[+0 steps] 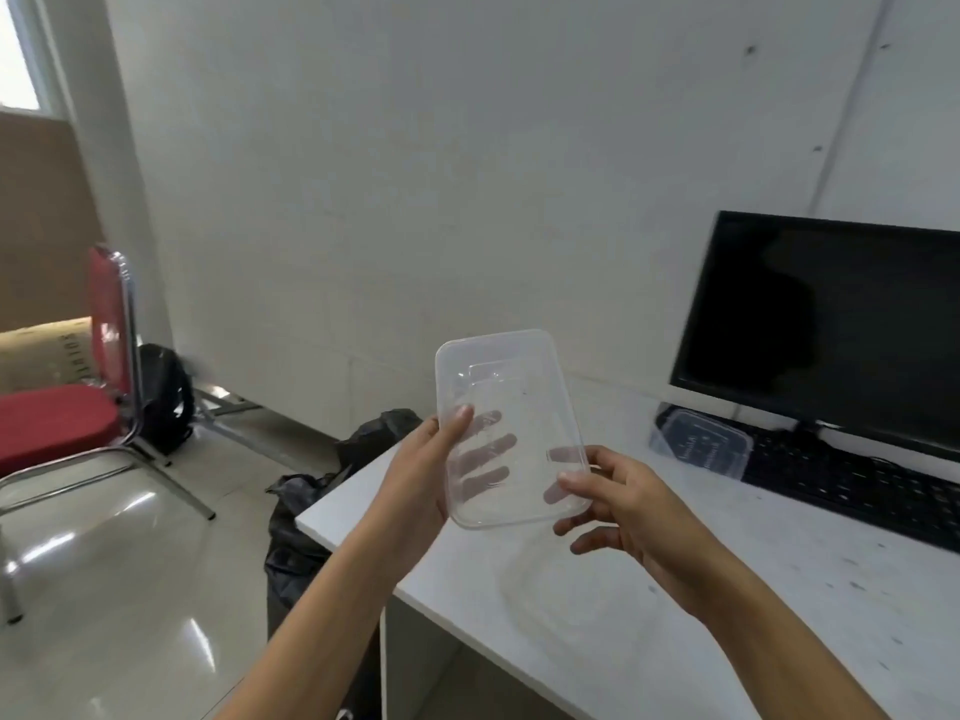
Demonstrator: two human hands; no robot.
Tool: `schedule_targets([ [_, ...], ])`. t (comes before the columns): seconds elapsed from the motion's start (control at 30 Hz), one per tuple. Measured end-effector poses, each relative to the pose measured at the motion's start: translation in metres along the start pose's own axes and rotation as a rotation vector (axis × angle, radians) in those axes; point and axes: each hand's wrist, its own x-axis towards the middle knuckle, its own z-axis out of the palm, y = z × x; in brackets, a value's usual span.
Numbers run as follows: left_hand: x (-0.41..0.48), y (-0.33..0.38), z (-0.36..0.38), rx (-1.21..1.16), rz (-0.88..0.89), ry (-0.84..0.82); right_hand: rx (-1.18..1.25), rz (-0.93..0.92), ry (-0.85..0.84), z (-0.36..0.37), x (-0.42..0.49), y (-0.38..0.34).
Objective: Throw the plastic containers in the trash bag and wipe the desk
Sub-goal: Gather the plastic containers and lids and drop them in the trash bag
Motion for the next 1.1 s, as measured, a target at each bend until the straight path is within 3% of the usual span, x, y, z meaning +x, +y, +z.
schedule_targets([
  [0.13, 0.042, 0.018, -0.083, -0.009, 0.015, 0.204, 0.033, 0.038, -0.014, 0.033, 0.067, -0.016],
  [0.23, 0.075, 0.015, -0.157, -0.021, -0.002, 0.471, -0.016, 0.062, -0.026, 0.058, 0.122, -0.019],
  [0.33, 0.101, -0.004, -0.219, 0.041, -0.146, 0.724, -0.087, 0.083, -0.033, 0.083, 0.175, -0.017],
  [0.43, 0.118, -0.026, -0.257, 0.182, -0.306, 0.853, -0.135, 0.076, -0.060, 0.105, 0.221, -0.013],
  [0.6, 0.144, -0.062, -0.296, 0.171, -0.575, 0.831, -0.186, 0.078, -0.159, 0.146, 0.293, -0.001],
  [0.7, 0.161, -0.085, -0.308, 0.072, -0.602, 0.799, -0.302, 0.113, -0.197, 0.172, 0.330, 0.016],
  [0.9, 0.195, -0.128, -0.336, -0.023, -0.406, 0.883, -0.787, 0.229, -0.310, 0.203, 0.397, 0.053],
  [1.1, 0.188, -0.120, -0.317, -0.359, -0.174, 0.756, -1.109, 0.457, -0.357, 0.204, 0.436, 0.074],
])
